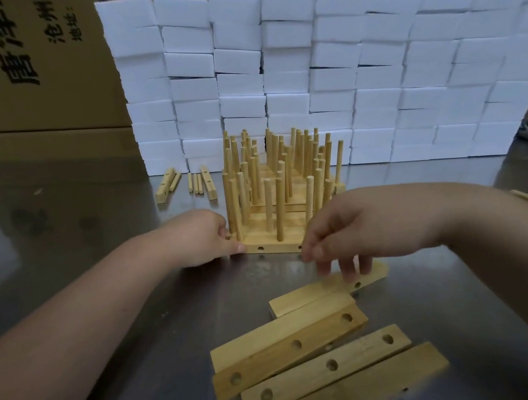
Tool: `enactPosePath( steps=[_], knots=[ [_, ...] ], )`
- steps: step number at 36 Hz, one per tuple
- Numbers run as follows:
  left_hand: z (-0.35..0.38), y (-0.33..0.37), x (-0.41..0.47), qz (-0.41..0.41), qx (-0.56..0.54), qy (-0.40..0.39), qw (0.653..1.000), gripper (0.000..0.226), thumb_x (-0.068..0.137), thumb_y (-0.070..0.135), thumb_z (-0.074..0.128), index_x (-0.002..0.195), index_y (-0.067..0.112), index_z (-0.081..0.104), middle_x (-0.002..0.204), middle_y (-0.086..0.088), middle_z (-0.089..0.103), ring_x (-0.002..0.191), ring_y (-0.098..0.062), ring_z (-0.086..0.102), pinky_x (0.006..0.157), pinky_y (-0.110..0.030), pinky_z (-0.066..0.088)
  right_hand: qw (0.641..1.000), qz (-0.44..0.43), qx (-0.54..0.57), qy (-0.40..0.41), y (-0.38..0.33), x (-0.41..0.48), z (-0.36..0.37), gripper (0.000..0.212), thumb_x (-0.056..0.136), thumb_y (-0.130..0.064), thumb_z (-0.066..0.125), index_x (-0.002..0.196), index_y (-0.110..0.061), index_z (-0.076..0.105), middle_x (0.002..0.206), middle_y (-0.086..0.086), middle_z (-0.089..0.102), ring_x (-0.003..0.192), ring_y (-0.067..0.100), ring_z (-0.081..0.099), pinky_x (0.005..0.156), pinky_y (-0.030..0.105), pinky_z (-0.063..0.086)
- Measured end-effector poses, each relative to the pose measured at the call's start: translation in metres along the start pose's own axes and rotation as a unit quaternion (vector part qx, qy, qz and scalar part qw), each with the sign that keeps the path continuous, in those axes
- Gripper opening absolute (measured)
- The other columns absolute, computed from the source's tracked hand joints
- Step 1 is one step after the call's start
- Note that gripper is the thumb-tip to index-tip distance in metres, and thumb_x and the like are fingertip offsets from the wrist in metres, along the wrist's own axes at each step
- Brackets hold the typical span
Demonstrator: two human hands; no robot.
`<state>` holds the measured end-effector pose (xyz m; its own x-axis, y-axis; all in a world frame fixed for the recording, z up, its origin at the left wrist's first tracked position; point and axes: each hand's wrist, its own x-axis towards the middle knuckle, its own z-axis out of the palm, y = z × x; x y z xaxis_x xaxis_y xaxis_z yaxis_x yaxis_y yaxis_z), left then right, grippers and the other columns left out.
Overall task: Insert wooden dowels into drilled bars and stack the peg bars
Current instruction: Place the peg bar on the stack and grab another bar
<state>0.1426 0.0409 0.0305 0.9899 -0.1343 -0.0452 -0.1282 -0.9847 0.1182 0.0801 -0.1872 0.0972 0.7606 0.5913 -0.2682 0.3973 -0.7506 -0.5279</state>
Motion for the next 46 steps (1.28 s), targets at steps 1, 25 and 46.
enactPosePath(
  steps=[1,25,46],
  knots=[
    [0.001,0.001,0.0,-0.001,0.001,0.006,1.0,0.038,0.081,0.057,0.056,0.067,0.023,0.047,0.066,0.003,0.049,0.062,-0.01,0.045,0.049,-0.026,0.029,0.999,-0.009,-0.035,-0.004,-0.001,0.0,0.002,0.013,0.091,-0.028,0.052,0.094,-0.034,0.063,0.089,-0.007,0.07,0.071,0.005,0.066,0.063,0.021,0.053],
    [0.002,-0.006,0.001,-0.016,-0.106,-0.018,0.994,0.035,0.083,0.046,0.054,0.064,0.018,0.061,0.078,-0.004,0.067,0.067,-0.015,0.056,0.057,-0.025,0.04,0.963,0.004,-0.268,-0.04,0.006,0.021,0.031,0.046,0.088,-0.046,0.055,0.131,-0.033,0.048,0.1,-0.019,0.044,0.092,0.005,0.043,0.075,0.024,0.036],
    [0.002,-0.031,0.007,-0.107,-0.06,0.08,0.989,0.03,0.088,0.034,0.045,0.067,0.015,0.056,0.071,-0.004,0.055,0.065,-0.016,0.05,0.052,-0.026,0.034,0.963,-0.005,-0.265,-0.047,0.006,0.019,0.03,0.036,0.089,-0.045,0.053,0.123,-0.035,0.058,0.104,-0.013,0.061,0.092,0.009,0.054,0.08,0.032,0.045]
  ],
)
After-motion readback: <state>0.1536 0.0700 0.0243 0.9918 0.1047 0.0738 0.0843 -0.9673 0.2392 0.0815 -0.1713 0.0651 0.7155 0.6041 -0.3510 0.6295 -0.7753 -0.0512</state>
